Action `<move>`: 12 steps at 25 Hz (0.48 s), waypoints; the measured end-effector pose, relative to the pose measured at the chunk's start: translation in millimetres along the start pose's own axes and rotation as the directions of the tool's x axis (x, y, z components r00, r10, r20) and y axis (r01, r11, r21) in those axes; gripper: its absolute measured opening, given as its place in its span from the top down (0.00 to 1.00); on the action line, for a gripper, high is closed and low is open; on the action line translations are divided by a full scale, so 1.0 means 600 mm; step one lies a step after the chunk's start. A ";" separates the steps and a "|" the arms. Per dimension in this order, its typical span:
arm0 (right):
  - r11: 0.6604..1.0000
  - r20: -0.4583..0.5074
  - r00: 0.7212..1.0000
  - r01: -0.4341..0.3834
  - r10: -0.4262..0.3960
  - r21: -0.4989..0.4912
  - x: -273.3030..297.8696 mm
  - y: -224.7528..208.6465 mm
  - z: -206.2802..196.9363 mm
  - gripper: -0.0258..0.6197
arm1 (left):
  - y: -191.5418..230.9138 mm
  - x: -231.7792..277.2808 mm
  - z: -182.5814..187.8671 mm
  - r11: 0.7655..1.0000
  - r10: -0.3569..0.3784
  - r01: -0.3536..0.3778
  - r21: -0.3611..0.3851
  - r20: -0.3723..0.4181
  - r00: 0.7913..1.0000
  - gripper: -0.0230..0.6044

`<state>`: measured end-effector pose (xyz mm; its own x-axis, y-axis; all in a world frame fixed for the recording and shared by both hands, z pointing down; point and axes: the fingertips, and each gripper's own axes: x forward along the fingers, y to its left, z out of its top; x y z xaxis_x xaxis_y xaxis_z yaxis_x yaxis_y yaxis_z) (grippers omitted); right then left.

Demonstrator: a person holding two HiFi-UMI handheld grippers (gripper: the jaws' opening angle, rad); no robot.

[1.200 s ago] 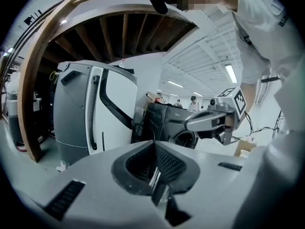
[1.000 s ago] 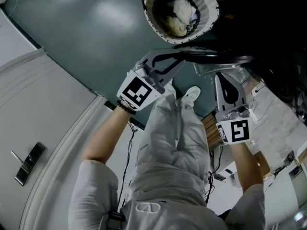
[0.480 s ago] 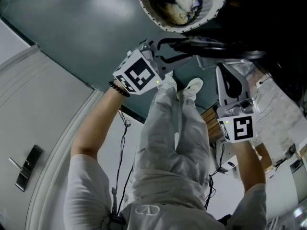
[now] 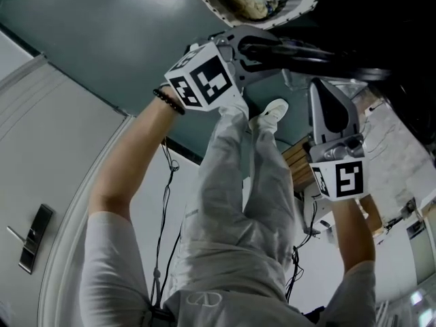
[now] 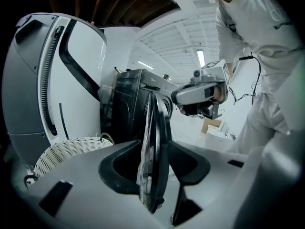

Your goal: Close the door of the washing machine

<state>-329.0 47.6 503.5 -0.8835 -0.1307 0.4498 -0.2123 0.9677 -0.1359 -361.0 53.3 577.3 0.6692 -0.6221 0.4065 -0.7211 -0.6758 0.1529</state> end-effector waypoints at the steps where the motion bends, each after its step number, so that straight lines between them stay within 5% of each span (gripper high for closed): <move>1: 1.000 -0.004 1.000 -0.006 0.006 -0.005 0.000 -0.001 -0.005 0.95 | 0.001 0.005 -0.003 1.000 -0.006 0.006 -0.002 0.000 1.000 0.68; 12: 1.000 -0.016 1.000 0.003 -0.003 0.000 0.008 -0.008 -0.024 0.95 | 0.009 0.028 -0.015 0.997 -0.080 0.080 0.009 -0.011 0.997 0.70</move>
<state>-326.3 45.2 519.2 -0.8762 -0.1298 0.4642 -0.2145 0.9674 -0.1344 -355.2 42.8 593.2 0.7227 -0.5617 0.4028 -0.6635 -0.7271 0.1765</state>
